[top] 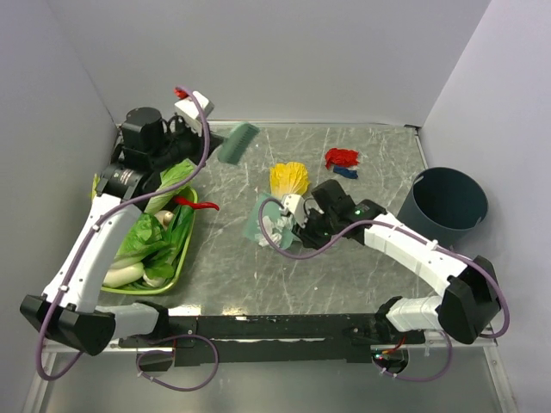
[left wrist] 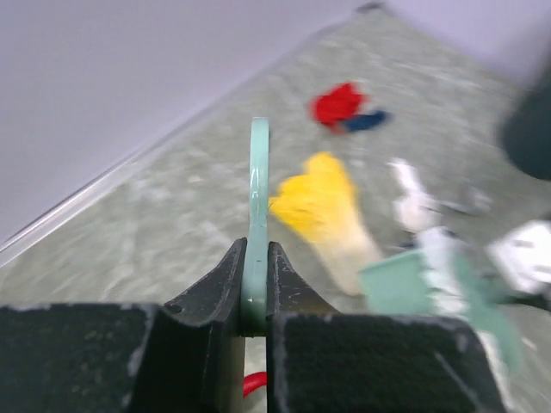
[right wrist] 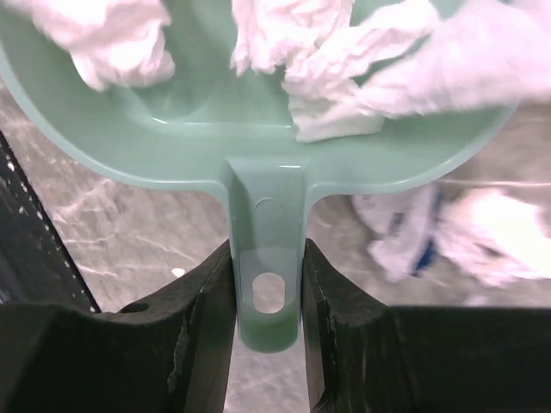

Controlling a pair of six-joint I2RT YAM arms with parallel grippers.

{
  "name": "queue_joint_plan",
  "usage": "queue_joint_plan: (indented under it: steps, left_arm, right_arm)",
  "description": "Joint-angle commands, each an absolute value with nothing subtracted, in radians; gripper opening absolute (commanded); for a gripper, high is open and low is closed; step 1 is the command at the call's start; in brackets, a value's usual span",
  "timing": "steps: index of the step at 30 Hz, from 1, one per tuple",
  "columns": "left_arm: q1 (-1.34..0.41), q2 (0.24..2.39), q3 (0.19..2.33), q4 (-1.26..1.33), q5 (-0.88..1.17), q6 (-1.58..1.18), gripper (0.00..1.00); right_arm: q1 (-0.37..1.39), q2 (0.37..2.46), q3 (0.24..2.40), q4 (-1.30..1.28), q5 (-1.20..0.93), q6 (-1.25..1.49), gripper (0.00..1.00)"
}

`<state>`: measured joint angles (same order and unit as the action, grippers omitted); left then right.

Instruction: Sweep away the paper scraps from the table

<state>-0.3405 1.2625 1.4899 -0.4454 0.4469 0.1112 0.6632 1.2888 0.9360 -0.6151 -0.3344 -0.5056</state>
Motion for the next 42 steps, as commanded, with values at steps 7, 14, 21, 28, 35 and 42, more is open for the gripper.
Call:
queue_joint_plan:
  steps: [7, 14, 21, 28, 35, 42]
  left_arm:
    - [-0.287, 1.169, 1.333, -0.181, 0.172, 0.069, 0.01]
    - [-0.288, 1.210, 1.276, -0.163, 0.282, -0.038, 0.01]
    - [-0.290, 1.190, 1.140, -0.129, 0.334, -0.149, 0.01]
    - [-0.293, 1.187, 1.083, -0.114, 0.342, -0.175, 0.01]
    - [-0.304, 1.210, 1.080, -0.120, 0.391, -0.204, 0.01]
    - [-0.308, 1.230, 1.095, -0.179, 0.474, -0.135, 0.01]
  right_arm:
    - [0.500, 1.189, 1.245, -0.925, -0.307, -0.474, 0.00]
    - [0.450, 1.141, 1.408, -1.078, -0.232, -0.492, 0.00]
    - [0.290, 1.106, 1.459, -1.123, -0.126, -0.469, 0.00]
    - [0.149, 1.086, 1.568, -1.210, -0.094, -0.442, 0.00]
    - [0.005, 1.072, 1.608, -1.232, -0.090, -0.419, 0.00]
    - [-0.130, 1.054, 1.597, -1.264, -0.081, -0.403, 0.00]
